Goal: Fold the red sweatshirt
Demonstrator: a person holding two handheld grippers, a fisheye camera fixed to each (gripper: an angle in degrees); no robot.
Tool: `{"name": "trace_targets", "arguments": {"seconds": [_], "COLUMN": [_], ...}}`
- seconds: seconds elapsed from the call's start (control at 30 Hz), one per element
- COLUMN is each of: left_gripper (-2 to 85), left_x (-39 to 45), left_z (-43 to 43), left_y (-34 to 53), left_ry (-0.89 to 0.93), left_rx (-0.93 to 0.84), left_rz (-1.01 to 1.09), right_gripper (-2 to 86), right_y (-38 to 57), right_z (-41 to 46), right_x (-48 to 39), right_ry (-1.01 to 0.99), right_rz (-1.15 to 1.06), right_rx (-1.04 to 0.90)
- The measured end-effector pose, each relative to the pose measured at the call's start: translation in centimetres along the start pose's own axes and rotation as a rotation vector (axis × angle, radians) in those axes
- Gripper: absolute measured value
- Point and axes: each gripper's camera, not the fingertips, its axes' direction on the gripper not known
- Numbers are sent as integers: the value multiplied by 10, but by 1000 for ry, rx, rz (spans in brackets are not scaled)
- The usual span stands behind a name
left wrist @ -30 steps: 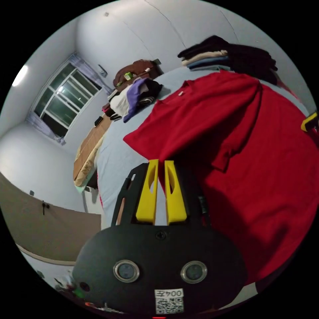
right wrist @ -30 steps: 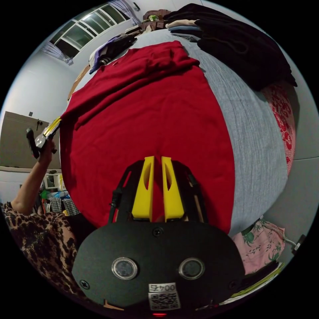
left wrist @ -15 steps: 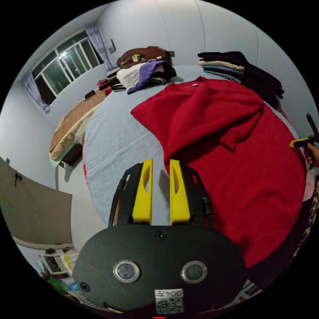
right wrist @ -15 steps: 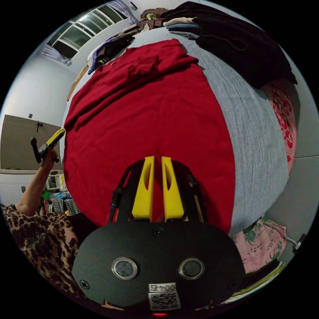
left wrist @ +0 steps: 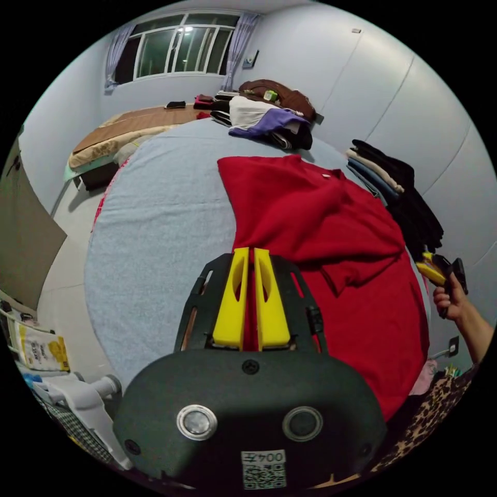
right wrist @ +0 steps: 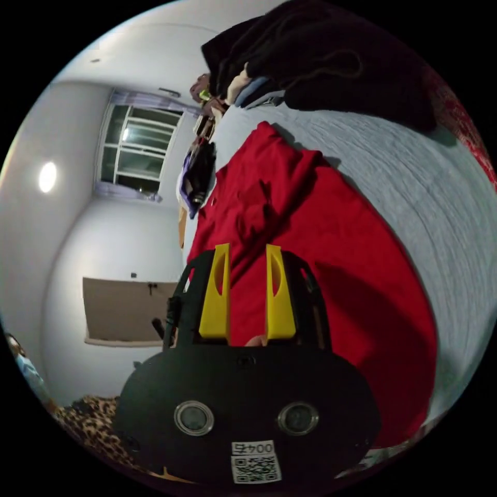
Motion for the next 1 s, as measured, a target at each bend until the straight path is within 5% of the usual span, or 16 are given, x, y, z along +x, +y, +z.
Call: {"name": "trace_targets", "arguments": {"seconds": [0.27, 0.5, 0.7, 1.0], "left_gripper": [15, 12, 12, 20], "left_x": [-6, -7, -10, -20], "left_z": [-14, -28, -38, -55], "left_y": [-29, -52, -69, -91], "left_ry": [7, 3, 20, 80], "left_rx": [-6, -5, -6, 8], "left_rz": [-14, -17, -23, -47], "right_gripper": [74, 15, 18, 83], "right_y": [-39, -20, -27, -1], "right_z": [46, 1, 48, 39], "right_x": [-5, -134, -14, -24], "right_ry": [111, 267, 392, 580], "right_rz": [43, -434, -229, -290], "right_rx": [-67, 95, -161, -70]}}
